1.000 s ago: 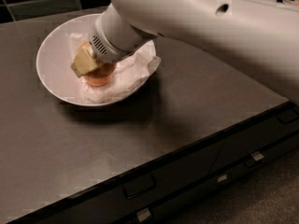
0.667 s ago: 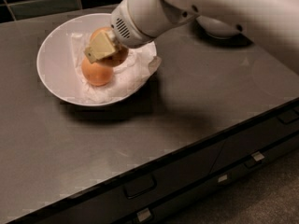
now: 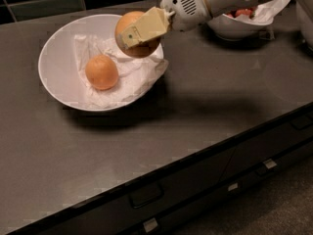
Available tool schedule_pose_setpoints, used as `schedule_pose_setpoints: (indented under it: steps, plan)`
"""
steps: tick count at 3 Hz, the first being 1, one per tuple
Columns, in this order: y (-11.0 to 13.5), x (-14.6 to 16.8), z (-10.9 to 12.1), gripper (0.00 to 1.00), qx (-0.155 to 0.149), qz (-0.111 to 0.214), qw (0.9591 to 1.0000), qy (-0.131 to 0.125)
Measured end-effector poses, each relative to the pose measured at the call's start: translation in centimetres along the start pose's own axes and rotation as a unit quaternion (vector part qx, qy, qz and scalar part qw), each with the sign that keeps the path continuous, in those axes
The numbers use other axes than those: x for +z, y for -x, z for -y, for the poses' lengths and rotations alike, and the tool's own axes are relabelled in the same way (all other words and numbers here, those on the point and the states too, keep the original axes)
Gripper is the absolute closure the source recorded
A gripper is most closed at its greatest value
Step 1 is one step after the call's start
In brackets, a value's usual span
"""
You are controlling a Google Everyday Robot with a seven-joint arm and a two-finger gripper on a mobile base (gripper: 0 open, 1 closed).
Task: Pick orange from white bowl
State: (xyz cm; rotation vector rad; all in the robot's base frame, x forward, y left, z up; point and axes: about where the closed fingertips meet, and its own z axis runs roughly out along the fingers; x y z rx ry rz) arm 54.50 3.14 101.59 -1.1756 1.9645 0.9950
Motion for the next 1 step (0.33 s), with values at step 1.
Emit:
schedule_pose_setpoints:
  steps: [1]
  plan:
    - [-0.1,-0.28,-0.64,1.0,-0.004,-0.008,0.9999,0.008]
